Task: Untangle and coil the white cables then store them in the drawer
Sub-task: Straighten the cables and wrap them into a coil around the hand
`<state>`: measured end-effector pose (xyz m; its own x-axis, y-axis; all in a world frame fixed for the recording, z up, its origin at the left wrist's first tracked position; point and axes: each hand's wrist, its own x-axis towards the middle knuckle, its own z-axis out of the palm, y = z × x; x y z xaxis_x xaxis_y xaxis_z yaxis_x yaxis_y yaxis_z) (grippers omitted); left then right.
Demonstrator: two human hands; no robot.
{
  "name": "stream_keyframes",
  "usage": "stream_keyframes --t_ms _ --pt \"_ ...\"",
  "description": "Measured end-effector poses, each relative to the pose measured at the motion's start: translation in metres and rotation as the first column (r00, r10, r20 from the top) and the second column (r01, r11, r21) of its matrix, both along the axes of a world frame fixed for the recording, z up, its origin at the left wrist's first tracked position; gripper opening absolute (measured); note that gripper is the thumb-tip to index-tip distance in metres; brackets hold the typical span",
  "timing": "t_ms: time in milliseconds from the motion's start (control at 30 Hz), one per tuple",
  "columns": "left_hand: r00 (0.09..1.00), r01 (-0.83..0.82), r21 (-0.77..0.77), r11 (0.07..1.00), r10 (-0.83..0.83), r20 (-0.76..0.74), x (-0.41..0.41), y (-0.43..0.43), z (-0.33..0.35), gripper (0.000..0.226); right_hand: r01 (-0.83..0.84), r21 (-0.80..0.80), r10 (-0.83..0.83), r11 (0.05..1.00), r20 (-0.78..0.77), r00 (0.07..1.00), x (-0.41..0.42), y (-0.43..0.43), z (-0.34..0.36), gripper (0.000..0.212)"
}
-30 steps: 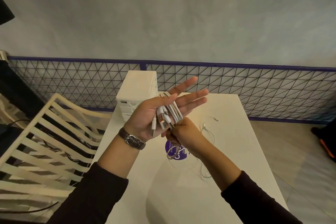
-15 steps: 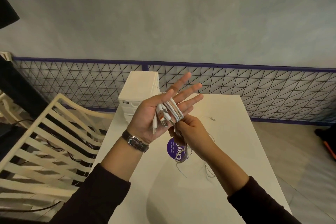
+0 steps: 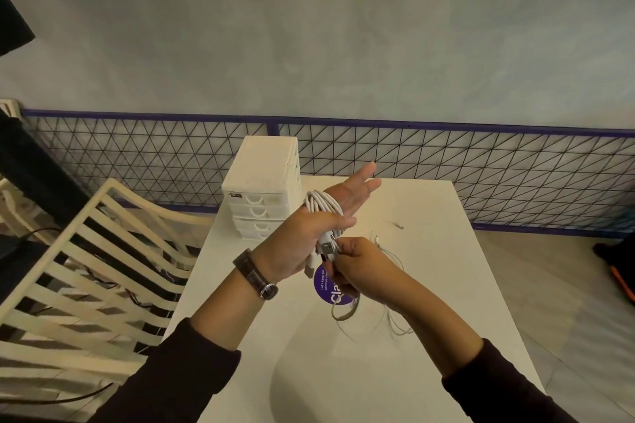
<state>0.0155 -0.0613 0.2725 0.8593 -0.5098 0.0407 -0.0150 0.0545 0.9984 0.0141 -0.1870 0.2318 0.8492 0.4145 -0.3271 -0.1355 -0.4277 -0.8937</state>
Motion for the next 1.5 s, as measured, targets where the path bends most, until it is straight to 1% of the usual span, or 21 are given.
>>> stream_keyframes --t_ms 133,233,300,333,400,433,500,600,767,867,900,967,1000,1067,1100,1167,1200,1267,1300,1367,1500 --pt "0.994 0.012 0.297 0.955 -0.045 0.104 0.001 0.003 -0.001 0.08 -0.055 -0.127 0.062 0.99 0.054 0.997 0.001 -0.007 -0.002 0.03" --pt "0.994 -0.074 0.42 0.905 0.036 0.099 -0.007 0.0 0.006 0.074 -0.079 -0.203 0.099 0.976 0.094 0.991 0.004 -0.013 -0.007 0.027" --pt "0.972 -0.042 0.601 0.798 -0.107 0.21 -0.008 -0.005 0.014 0.072 -0.081 -0.244 0.11 0.966 0.107 0.988 0.006 -0.017 -0.01 0.025" --pt "0.957 -0.022 0.722 0.691 -0.196 0.216 -0.005 -0.01 0.018 0.072 -0.078 -0.257 0.11 0.963 0.114 0.987 0.006 -0.019 -0.01 0.025" --pt "0.928 -0.05 0.943 0.33 -0.334 0.166 0.005 -0.02 0.018 0.079 -0.077 -0.283 0.118 0.956 0.131 0.984 0.008 -0.024 -0.01 0.027" --pt "0.9 -0.077 0.979 0.189 -0.409 0.149 0.007 -0.025 0.018 0.084 -0.079 -0.3 0.127 0.951 0.143 0.982 0.008 -0.026 -0.009 0.026" --pt "0.86 -0.102 0.994 0.04 -0.498 0.109 0.01 -0.029 0.014 0.082 -0.085 -0.34 0.149 0.937 0.165 0.975 0.009 -0.03 -0.006 0.02" --pt "0.841 -0.114 0.991 -0.067 -0.538 0.06 0.014 -0.025 0.008 0.076 -0.086 -0.375 0.171 0.923 0.199 0.965 0.008 -0.033 0.0 0.013" --pt "0.771 -0.262 0.961 -0.091 -0.619 0.151 0.018 -0.02 0.0 0.072 -0.103 -0.385 0.204 0.917 0.231 0.951 0.007 -0.03 0.006 0.025" --pt "0.79 -0.267 0.941 -0.208 -0.607 0.09 0.026 -0.017 -0.011 0.065 -0.089 -0.405 0.204 0.91 0.251 0.946 0.008 -0.03 0.008 0.016" --pt "0.804 -0.284 0.938 -0.197 -0.582 0.121 0.028 -0.013 -0.019 0.061 -0.078 -0.426 0.206 0.901 0.264 0.942 0.009 -0.03 0.009 0.014" --pt "0.826 -0.356 0.93 -0.091 -0.496 0.267 0.028 -0.005 -0.032 0.049 -0.073 -0.447 0.216 0.892 0.28 0.935 0.009 -0.032 0.009 0.015" --pt "0.84 -0.35 0.934 -0.078 -0.467 0.276 0.026 -0.004 -0.033 0.045 -0.083 -0.442 0.222 0.893 0.273 0.936 0.009 -0.032 0.009 0.016" --pt "0.896 -0.24 0.968 -0.075 -0.402 0.191 0.02 -0.006 -0.027 0.045 -0.101 -0.419 0.224 0.902 0.256 0.94 0.01 -0.034 0.012 0.023" --pt "0.913 -0.195 0.981 -0.021 -0.37 0.173 0.017 -0.007 -0.026 0.046 -0.108 -0.412 0.226 0.905 0.251 0.941 0.011 -0.036 0.015 0.025" --pt "0.957 -0.13 0.971 0.2 -0.231 0.176 0.012 -0.004 -0.03 0.048 -0.115 -0.401 0.229 0.909 0.249 0.941 0.013 -0.04 0.017 0.023" --pt "0.98 -0.071 0.948 0.311 -0.154 0.124 0.008 0.0 -0.031 0.05 -0.11 -0.39 0.22 0.914 0.25 0.943 0.015 -0.041 0.017 0.021" --pt "0.989 0.141 0.86 0.491 -0.103 -0.103 0.004 0.005 -0.034 0.055 -0.078 -0.341 0.169 0.937 0.246 0.954 0.019 -0.042 0.016 0.022" --pt "0.962 0.271 0.775 0.571 -0.137 -0.236 0.003 0.005 -0.033 0.055 -0.062 -0.31 0.143 0.949 0.245 0.959 0.021 -0.042 0.016 0.025" --pt "0.875 0.468 0.55 0.692 -0.279 -0.395 0.004 0.005 -0.032 0.053 -0.047 -0.237 0.107 0.97 0.245 0.964 0.024 -0.042 0.016 0.029" --pt "0.674 0.666 0.125 0.736 -0.52 -0.524 0.003 0.008 -0.038 0.058 -0.063 -0.029 0.068 0.998 0.254 0.965 0.025 -0.044 0.017 0.026"
